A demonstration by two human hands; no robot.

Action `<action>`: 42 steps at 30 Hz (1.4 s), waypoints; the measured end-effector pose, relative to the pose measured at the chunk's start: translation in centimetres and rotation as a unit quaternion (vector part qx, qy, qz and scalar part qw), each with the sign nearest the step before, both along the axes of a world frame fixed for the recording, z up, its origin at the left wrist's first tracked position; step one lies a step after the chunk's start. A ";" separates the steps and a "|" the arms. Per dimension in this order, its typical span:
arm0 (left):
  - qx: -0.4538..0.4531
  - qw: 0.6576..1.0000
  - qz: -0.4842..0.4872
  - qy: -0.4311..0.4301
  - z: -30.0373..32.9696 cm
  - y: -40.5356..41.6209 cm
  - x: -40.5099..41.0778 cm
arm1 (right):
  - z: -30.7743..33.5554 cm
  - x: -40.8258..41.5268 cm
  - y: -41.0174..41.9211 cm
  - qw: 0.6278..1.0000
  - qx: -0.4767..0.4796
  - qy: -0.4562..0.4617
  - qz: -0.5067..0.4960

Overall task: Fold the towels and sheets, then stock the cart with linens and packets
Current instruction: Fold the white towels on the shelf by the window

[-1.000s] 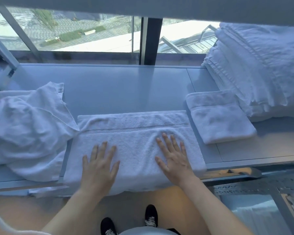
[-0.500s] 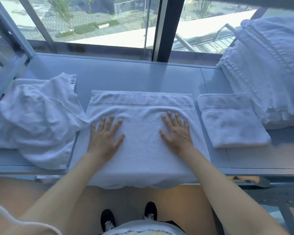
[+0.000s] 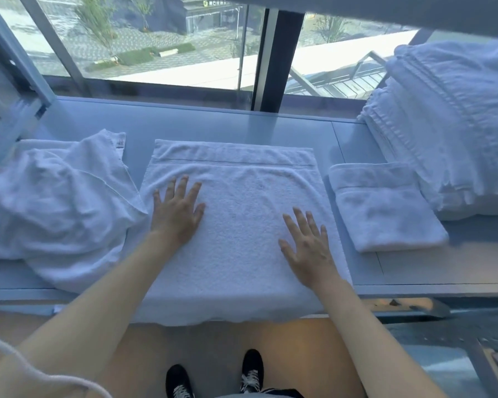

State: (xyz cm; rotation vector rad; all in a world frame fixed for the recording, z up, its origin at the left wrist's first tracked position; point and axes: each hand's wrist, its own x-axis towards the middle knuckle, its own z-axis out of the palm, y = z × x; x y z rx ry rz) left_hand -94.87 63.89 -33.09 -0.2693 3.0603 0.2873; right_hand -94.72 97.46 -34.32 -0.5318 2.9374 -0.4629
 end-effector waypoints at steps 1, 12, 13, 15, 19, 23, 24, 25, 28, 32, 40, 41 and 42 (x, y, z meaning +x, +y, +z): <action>0.006 1.000 -0.003 0.017 0.5 0.6 1.5 | -0.4 1.0 0.9 1.000 0.012 -0.002 -0.001; 0.051 0.999 -0.002 0.014 -2.2 3.0 17.7 | -1.7 2.1 2.0 0.999 0.040 0.017 -0.004; 0.052 0.999 0.000 0.012 -2.4 3.0 17.1 | -1.8 2.0 2.0 0.999 0.039 0.019 -0.006; 0.047 0.999 0.000 0.006 -2.7 2.6 15.4 | -1.8 1.2 2.0 0.999 0.038 0.020 -0.011; 0.034 0.999 -0.002 -0.002 -2.6 1.1 10.7 | -1.3 -3.0 1.1 0.999 0.047 0.011 -0.019; 0.023 1.000 0.009 -0.002 -2.6 0.0 5.5 | -0.3 -8.3 -0.6 0.998 0.054 -0.004 -0.024; 0.024 1.000 0.012 -0.001 -2.6 -0.2 4.4 | 0.0 -9.3 -0.9 0.998 0.054 -0.008 -0.024; 0.027 1.000 0.014 -0.002 -2.5 -0.2 3.4 | 0.3 -10.2 -1.2 0.998 0.055 -0.011 -0.025; 0.033 0.999 0.014 -0.018 -2.0 0.5 1.4 | 0.9 -11.2 -1.7 0.998 0.055 -0.021 -0.038; 0.035 0.999 -0.001 -0.019 -2.1 2.1 2.7 | 0.3 -9.2 -0.1 0.998 0.044 -0.005 -0.053; 0.031 0.999 0.004 0.011 -2.7 1.7 4.9 | -0.1 -8.6 0.8 0.997 0.064 0.005 -0.039; 0.031 0.999 0.007 0.010 -2.5 1.7 4.7 | 0.2 -8.9 0.5 0.997 0.062 0.003 -0.035; 0.030 0.999 0.011 0.010 -2.5 1.6 4.7 | 0.5 -9.0 0.2 0.998 0.058 -0.001 -0.033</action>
